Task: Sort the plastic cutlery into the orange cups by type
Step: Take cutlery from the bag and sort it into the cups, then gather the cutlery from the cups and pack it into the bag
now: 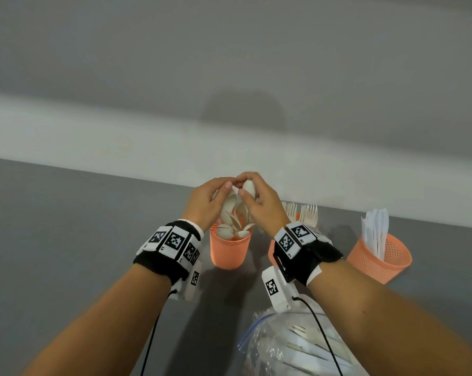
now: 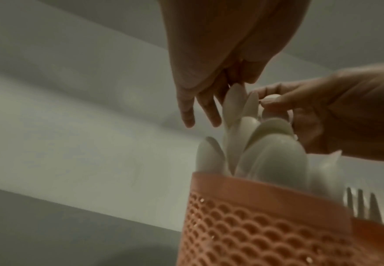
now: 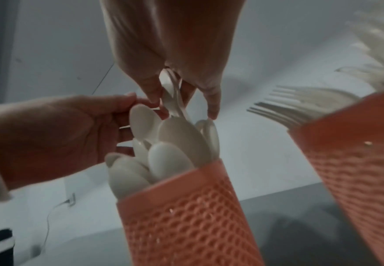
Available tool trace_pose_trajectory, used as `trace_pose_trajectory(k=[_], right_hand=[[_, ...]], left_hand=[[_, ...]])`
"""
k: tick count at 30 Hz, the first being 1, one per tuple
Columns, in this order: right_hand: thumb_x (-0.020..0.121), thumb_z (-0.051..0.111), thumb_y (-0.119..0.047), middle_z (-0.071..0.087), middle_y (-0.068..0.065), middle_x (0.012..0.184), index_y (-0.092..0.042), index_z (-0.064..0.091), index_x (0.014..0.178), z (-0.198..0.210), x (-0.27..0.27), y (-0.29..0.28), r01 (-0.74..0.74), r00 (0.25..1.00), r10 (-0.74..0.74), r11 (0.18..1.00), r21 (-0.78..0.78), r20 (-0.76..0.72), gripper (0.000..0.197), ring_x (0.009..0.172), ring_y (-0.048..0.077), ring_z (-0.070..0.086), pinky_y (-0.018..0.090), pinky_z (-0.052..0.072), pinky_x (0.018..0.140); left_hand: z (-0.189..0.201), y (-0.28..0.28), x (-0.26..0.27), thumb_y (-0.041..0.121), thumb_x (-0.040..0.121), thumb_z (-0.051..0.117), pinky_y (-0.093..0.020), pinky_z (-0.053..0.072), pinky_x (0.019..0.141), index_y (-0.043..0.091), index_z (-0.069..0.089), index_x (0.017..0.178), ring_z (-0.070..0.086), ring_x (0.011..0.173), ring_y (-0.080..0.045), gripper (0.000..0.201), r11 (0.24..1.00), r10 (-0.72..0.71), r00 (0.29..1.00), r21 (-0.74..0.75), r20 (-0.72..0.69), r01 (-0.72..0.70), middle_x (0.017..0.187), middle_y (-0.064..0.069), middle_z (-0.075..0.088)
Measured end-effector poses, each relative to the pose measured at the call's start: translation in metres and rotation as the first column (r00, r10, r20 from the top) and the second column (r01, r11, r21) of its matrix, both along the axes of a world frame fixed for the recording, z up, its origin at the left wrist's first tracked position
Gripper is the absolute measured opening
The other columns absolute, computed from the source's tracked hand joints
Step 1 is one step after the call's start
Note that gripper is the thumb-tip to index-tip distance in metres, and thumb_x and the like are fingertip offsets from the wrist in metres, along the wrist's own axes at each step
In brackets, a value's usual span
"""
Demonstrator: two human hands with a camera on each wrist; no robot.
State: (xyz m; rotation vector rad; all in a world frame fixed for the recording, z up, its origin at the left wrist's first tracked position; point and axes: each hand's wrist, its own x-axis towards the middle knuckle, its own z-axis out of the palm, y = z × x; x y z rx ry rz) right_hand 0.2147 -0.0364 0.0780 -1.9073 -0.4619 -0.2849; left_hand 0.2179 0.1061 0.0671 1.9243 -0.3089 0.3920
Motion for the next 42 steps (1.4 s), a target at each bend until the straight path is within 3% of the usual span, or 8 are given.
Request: trace_pose_trajectory(k=[10, 13, 18, 23, 27, 31, 35, 42], right_hand=[[0.100, 0.031, -0.016, 0.042, 0.010, 0.146, -0.012, 0.039, 0.139, 0.008, -0.005, -0.005, -0.134, 0.973, -0.004, 0.806, -0.576, -0.232, 0.040, 0.135, 0.025, 0.037, 0.031, 0.026, 0.109], [0.101, 0.029, -0.020, 0.024, 0.012, 0.154, -0.019, 0.025, 0.145, 0.017, -0.011, -0.006, -0.201, 0.952, 0.015, 0.786, -0.584, -0.307, 0.045, 0.144, 0.026, 0.018, 0.033, 0.016, 0.114], [0.094, 0.045, -0.013, 0.055, 0.010, 0.120, -0.010, 0.055, 0.122, 0.047, -0.029, -0.017, -0.028, 0.991, -0.049, 0.826, -0.563, -0.121, 0.030, 0.106, 0.021, 0.053, 0.025, 0.038, 0.091], [0.088, 0.051, -0.019, 0.070, 0.015, 0.081, -0.014, 0.059, 0.078, 0.071, -0.075, -0.050, -0.224, 0.943, -0.083, 0.555, -0.801, -0.322, 0.014, 0.067, 0.031, 0.065, 0.033, 0.052, 0.062], [0.088, 0.054, -0.009, 0.067, 0.006, 0.063, -0.015, 0.061, 0.068, 0.051, -0.121, -0.075, -0.466, 0.804, -0.031, 0.587, -0.662, -0.594, 0.022, 0.049, 0.013, 0.060, 0.026, 0.054, 0.058], [0.084, 0.058, -0.006, 0.064, 0.004, 0.066, -0.013, 0.067, 0.069, -0.003, -0.157, -0.096, -0.466, 0.766, -0.174, 0.513, -0.721, -0.619, 0.019, 0.058, 0.015, 0.057, 0.022, 0.045, 0.058], [0.075, 0.072, -0.028, 0.045, 0.010, 0.132, -0.010, 0.042, 0.131, -0.045, -0.172, -0.121, -0.236, 0.893, -0.282, 0.372, -0.898, -0.351, 0.066, 0.122, 0.027, 0.044, 0.034, 0.037, 0.098], [0.072, 0.072, -0.047, 0.052, 0.011, 0.122, -0.006, 0.043, 0.127, -0.065, -0.172, -0.133, -0.203, 0.920, -0.240, 0.389, -0.899, -0.311, 0.075, 0.113, 0.027, 0.048, 0.034, 0.039, 0.097]], left_hand=[[-0.013, 0.005, -0.004, 0.022, 0.094, 0.042, -0.029, 0.040, 0.067, 0.008, 0.065, 0.084, 0.060, 0.083, -0.028, 0.028, 0.907, 0.177, 0.939, 0.419, -0.294, -0.040, 0.084, -0.011, 0.064], [-0.011, 0.006, -0.010, 0.025, 0.098, 0.037, -0.030, 0.040, 0.074, 0.004, 0.065, 0.104, 0.060, 0.096, -0.030, 0.035, 0.934, 0.125, 0.944, 0.357, -0.304, -0.009, 0.100, -0.017, 0.065], [0.017, -0.007, -0.035, 0.014, 0.090, 0.050, -0.024, 0.041, 0.080, 0.009, 0.060, 0.100, 0.057, 0.097, -0.024, 0.015, 0.961, 0.236, 0.972, 0.145, 0.000, -0.234, 0.107, -0.012, 0.058], [0.036, -0.048, -0.096, 0.010, 0.082, 0.059, -0.007, 0.035, 0.061, 0.017, 0.055, 0.062, 0.048, 0.068, -0.005, 0.022, 0.978, -0.059, 0.994, 0.192, -0.097, 0.077, 0.079, 0.000, 0.051], [0.014, -0.064, -0.137, 0.033, 0.089, 0.057, -0.025, 0.036, 0.085, 0.021, 0.077, 0.076, 0.051, 0.096, -0.006, 0.027, 0.672, -0.313, 0.783, 0.457, -0.537, 0.582, 0.105, -0.004, 0.061], [-0.028, -0.085, -0.154, 0.045, 0.089, 0.052, -0.029, 0.031, 0.102, 0.023, 0.046, 0.137, 0.041, 0.127, -0.028, 0.053, 0.439, -0.138, 0.785, 0.673, -0.603, 0.595, 0.140, -0.010, 0.041], [-0.048, -0.096, -0.147, 0.018, 0.085, 0.058, -0.031, 0.030, 0.107, 0.023, 0.013, 0.149, 0.037, 0.134, -0.030, 0.078, 0.560, -0.103, 0.795, 0.626, -0.598, 0.543, 0.149, -0.013, 0.031], [-0.037, -0.106, -0.140, -0.005, 0.083, 0.042, -0.028, 0.031, 0.108, 0.025, 0.025, 0.146, 0.043, 0.132, -0.024, 0.072, 0.784, -0.193, 0.891, 0.482, -0.412, 0.392, 0.145, -0.006, 0.043]])
